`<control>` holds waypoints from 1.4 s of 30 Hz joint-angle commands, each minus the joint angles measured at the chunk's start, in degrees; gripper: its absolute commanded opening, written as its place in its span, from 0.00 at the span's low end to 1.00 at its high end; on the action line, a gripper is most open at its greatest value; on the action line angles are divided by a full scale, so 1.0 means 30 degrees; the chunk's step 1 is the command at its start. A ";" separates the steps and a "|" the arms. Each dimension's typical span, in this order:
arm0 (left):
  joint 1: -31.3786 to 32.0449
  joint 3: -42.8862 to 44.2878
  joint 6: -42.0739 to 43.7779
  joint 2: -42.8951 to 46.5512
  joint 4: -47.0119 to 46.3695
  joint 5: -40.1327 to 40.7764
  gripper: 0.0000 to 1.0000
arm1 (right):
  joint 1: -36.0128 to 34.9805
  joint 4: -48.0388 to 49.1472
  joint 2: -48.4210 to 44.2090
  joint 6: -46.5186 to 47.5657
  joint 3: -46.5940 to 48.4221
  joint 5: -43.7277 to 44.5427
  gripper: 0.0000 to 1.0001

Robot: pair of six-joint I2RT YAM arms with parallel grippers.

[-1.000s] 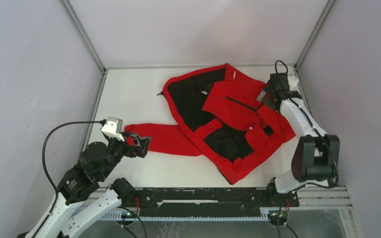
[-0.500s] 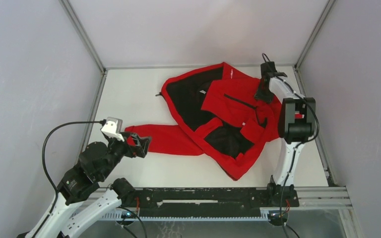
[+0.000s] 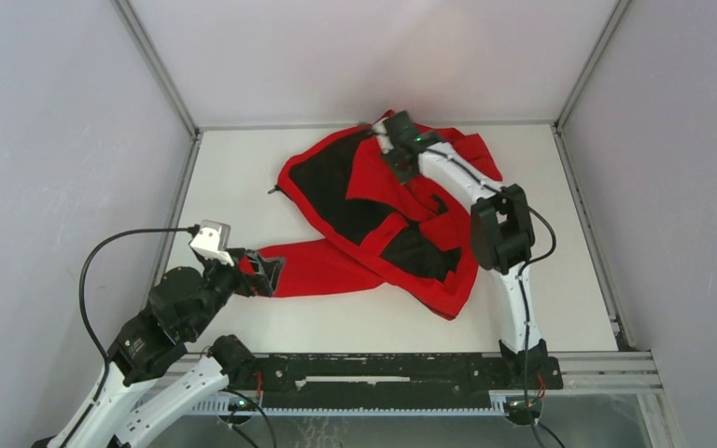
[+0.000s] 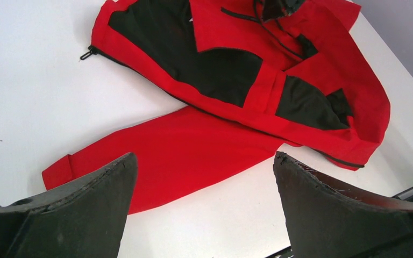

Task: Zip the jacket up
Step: Flatten out the jacket at the center of the board.

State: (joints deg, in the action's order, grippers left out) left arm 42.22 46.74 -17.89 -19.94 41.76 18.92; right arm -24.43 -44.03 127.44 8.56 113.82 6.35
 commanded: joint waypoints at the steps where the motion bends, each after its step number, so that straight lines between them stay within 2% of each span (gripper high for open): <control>1: -0.0107 0.0233 0.0192 -0.0148 -0.0183 0.0184 1.00 | -0.3184 0.2083 -0.2688 0.8467 -0.0960 0.1901 0.00; 5: -0.0126 0.0240 0.0170 0.0141 -0.0194 0.0409 1.00 | -0.4423 0.2772 -0.4748 1.1880 -0.2215 0.0947 0.00; 10: -0.0142 0.0211 0.0133 0.0661 -0.0270 0.0604 1.00 | -0.5115 0.4341 -0.9212 1.5254 -0.4375 -0.1393 0.00; 17: -0.0142 0.0185 0.0130 0.0910 -0.0345 0.0662 1.00 | -0.5695 0.4691 -1.4049 1.9281 -0.4575 -0.5329 0.00; 21: -0.0183 0.0246 0.0471 0.0677 -0.0810 -0.0012 1.00 | -0.5747 0.3563 -1.6063 2.0464 -0.3027 -0.9249 0.00; 25: -0.0185 0.1624 0.1406 -0.0451 -0.1497 -0.1946 1.00 | -0.6017 0.0492 -1.6904 2.0907 -0.1683 -1.1776 0.00; 27: -0.0169 0.3183 0.2197 -0.1218 -0.1450 -0.2387 1.00 | -0.6291 -0.0746 -1.7441 2.1137 -0.2406 -1.2225 0.00; 29: -0.0185 0.5207 0.2956 -0.2048 -0.1132 -0.2824 1.00 | -0.6499 -0.0645 -1.8303 2.1108 -0.4063 -1.2424 0.00; 32: -0.0186 0.7707 0.3905 -0.3228 -0.0841 -0.4840 1.00 | -0.6743 0.0142 -1.9697 2.0813 -0.7221 -1.3102 0.00; 35: -0.0185 0.8964 0.4767 -0.4230 -0.0847 -0.8831 1.00 | -0.6972 0.0803 -2.0562 2.0312 -0.8941 -1.3774 0.00; 39: -0.0148 0.9322 0.5339 -0.5928 -0.1198 -1.4132 1.00 | -0.7406 -0.0020 -2.0604 2.0056 -0.9373 -1.4071 0.00; 42: 0.0093 0.9161 0.5870 -0.7043 -0.1605 -1.5591 1.00 | -0.7488 -0.0436 -2.0579 2.0017 -0.9446 -1.4439 0.00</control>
State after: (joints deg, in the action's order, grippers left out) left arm 41.98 73.97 -4.38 -34.68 38.26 -13.43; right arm -45.80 -47.09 67.33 69.12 84.23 -32.58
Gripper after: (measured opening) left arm 0.996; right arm 0.030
